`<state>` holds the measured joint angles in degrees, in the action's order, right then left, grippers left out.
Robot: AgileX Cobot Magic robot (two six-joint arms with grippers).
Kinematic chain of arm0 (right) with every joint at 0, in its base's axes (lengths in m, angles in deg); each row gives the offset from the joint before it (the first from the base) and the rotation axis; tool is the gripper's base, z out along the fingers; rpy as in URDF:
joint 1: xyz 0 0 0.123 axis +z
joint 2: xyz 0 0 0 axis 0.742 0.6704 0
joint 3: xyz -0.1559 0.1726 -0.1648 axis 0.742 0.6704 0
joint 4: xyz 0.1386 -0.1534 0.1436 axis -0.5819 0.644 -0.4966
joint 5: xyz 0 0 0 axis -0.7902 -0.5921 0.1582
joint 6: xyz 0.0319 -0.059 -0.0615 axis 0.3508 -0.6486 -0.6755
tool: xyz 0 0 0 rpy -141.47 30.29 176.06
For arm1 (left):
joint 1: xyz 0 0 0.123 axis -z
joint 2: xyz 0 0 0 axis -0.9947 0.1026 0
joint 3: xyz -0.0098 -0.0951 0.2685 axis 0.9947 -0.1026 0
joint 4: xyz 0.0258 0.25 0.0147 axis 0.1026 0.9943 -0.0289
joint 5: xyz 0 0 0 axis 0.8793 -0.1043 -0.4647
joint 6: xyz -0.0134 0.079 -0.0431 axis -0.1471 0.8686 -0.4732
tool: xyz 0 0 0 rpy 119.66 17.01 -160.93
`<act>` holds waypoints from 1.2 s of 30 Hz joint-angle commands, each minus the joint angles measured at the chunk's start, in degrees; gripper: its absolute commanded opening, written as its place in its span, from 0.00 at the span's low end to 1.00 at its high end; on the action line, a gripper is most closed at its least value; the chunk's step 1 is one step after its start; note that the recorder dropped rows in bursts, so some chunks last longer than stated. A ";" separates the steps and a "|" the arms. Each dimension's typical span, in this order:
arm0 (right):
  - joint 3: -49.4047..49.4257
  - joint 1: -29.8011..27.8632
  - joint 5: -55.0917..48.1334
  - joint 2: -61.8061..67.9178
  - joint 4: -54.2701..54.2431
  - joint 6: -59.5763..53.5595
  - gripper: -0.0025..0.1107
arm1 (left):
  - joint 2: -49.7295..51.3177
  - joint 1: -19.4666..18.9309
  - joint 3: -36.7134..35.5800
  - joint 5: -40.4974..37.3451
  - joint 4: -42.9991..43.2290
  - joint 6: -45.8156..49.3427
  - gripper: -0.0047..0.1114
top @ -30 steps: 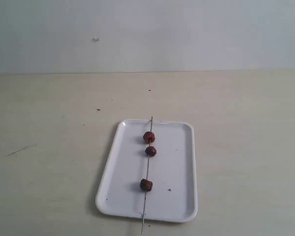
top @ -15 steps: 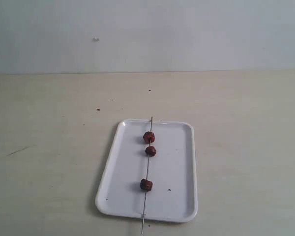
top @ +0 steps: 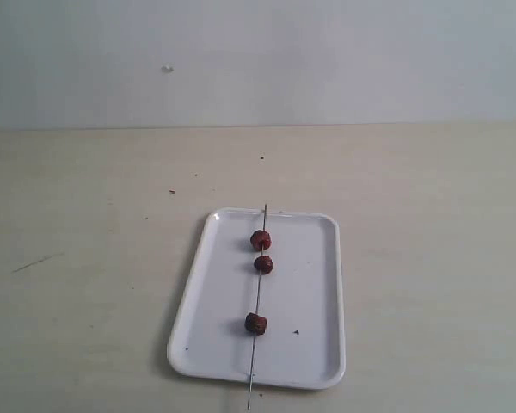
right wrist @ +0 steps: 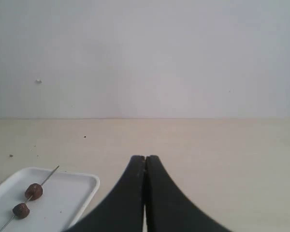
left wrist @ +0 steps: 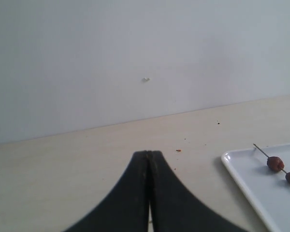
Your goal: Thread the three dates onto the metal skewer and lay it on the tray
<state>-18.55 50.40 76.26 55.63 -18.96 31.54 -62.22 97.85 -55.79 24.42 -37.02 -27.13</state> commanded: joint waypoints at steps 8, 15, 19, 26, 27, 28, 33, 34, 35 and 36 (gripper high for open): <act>0.23 -0.14 0.15 -0.23 0.45 0.17 0.02 | -0.40 -0.16 -0.17 0.24 -0.46 -0.04 0.04; 0.23 -0.14 0.15 -0.23 0.45 0.17 0.02 | -0.40 -0.16 -0.17 0.24 -0.46 -0.04 0.04; 0.23 -0.14 0.15 -0.23 -0.63 0.17 0.02 | -0.40 -0.16 -0.17 0.24 -0.46 -0.04 0.04; 0.23 -0.14 0.15 -0.23 -0.63 0.17 0.02 | -0.40 -0.16 -0.17 0.24 -0.46 -0.04 0.04; 0.23 -0.14 0.15 -0.23 -0.63 0.17 0.02 | -0.40 -0.16 -0.17 0.24 -0.46 -0.04 0.04; 0.23 -0.14 0.15 -0.23 -0.63 0.17 0.02 | -0.40 -0.16 -0.17 0.24 -0.46 -0.04 0.04; 0.23 -0.14 0.15 -0.23 -0.63 0.17 0.02 | -0.40 -0.16 -0.17 0.24 -0.46 -0.04 0.04; 0.23 -0.14 0.15 -0.23 -0.75 0.17 0.02 | -0.40 -0.16 -0.17 0.24 -0.46 -0.04 0.04; 0.23 -0.14 0.15 -0.23 -0.75 0.17 0.02 | -0.40 -0.16 -0.17 0.24 -0.46 -0.04 0.04; 0.23 -0.14 0.15 -0.23 -0.75 0.17 0.02 | -0.40 -0.16 -0.17 0.24 -0.46 -0.04 0.04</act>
<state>-18.55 50.40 76.26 55.63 -19.73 31.65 -62.22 97.85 -55.79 24.42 -37.02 -27.10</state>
